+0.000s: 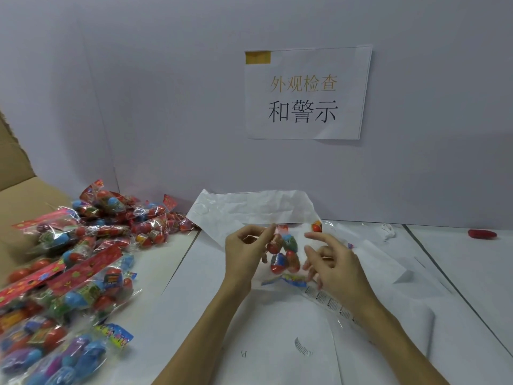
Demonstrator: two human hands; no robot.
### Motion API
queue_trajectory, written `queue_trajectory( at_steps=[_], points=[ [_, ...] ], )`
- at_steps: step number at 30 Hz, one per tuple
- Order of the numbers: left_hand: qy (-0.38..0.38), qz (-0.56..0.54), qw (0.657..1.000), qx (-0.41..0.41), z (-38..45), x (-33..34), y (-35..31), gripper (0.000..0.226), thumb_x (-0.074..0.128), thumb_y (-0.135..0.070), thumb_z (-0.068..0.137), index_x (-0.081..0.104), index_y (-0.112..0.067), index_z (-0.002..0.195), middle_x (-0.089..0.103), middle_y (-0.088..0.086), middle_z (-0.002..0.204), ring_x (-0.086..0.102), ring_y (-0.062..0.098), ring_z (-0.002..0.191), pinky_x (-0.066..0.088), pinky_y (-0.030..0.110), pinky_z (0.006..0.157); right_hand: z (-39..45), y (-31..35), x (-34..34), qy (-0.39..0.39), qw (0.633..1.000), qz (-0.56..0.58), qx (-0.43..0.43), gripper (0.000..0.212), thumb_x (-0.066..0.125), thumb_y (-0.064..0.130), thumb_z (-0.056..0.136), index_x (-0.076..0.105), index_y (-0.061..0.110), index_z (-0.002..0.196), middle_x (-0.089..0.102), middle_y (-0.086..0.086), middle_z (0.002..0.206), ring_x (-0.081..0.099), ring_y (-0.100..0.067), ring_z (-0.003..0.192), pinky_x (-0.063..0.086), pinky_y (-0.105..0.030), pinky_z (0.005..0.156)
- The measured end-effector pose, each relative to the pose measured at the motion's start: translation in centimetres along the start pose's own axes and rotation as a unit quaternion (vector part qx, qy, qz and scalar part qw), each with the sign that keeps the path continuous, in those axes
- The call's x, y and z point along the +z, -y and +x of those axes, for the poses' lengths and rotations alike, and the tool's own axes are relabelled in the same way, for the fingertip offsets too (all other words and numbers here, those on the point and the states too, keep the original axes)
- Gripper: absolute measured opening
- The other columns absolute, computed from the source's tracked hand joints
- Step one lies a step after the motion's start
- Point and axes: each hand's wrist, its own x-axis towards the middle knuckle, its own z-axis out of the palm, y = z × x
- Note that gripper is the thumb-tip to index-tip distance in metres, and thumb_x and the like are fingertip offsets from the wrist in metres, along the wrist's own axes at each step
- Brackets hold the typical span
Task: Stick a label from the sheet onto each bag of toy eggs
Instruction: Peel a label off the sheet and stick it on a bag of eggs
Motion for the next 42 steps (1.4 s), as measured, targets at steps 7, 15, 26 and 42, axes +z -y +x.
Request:
queue_trajectory(
  at_steps=[7, 15, 26, 42],
  points=[
    [0.215, -0.084, 0.972, -0.039, -0.5, 0.6, -0.1, 0.043, 0.047, -0.040, 0.110, 0.078, -0.012, 0.115, 0.076, 0.017, 0.109, 0.075, 0.031, 0.100, 0.062, 0.033, 0.085, 0.0, 0.3, 1.7, 0.015, 0.993, 0.105, 0.048, 0.045, 0.068, 0.059, 0.085, 0.067, 0.031, 0.120, 0.074, 0.002, 0.113, 0.077, -0.018, 0.098, 0.064, -0.042, 0.086],
    [0.050, 0.068, 0.996, 0.022, 0.0, 0.3, -0.1, 0.035, 0.074, -0.055, 0.084, 0.075, -0.035, 0.113, 0.071, -0.011, 0.103, 0.068, 0.001, 0.093, 0.057, 0.018, 0.072, 0.3, 0.3, 0.7, 0.007, 0.976, 0.198, 0.094, 0.026, 0.060, 0.032, 0.103, 0.069, 0.012, 0.116, 0.080, -0.009, 0.103, 0.079, -0.031, 0.091, 0.065, -0.048, 0.083],
    [0.132, 0.080, 0.984, 0.090, -0.2, 0.0, 0.1, 0.017, 0.081, -0.036, 0.088, 0.082, -0.027, 0.103, 0.076, -0.005, 0.091, 0.072, 0.015, 0.080, 0.059, 0.024, 0.069, -0.2, 1.4, 0.3, 0.162, 0.969, 0.138, 0.125, 0.034, 0.065, 0.045, 0.099, 0.072, 0.017, 0.117, 0.080, -0.011, 0.099, 0.079, -0.033, 0.088, 0.060, -0.035, 0.071],
    [0.149, -0.030, 0.986, -0.062, -0.1, 0.5, 0.2, 0.048, 0.091, -0.033, 0.079, 0.070, -0.032, 0.123, 0.080, -0.003, 0.106, 0.077, 0.017, 0.099, 0.061, 0.025, 0.083, 0.5, 0.6, 0.3, 0.033, 0.931, 0.325, 0.162, 0.031, 0.057, 0.026, 0.106, 0.078, 0.002, 0.107, 0.077, -0.025, 0.108, 0.076, -0.041, 0.100, 0.065, -0.039, 0.080]
  ],
)
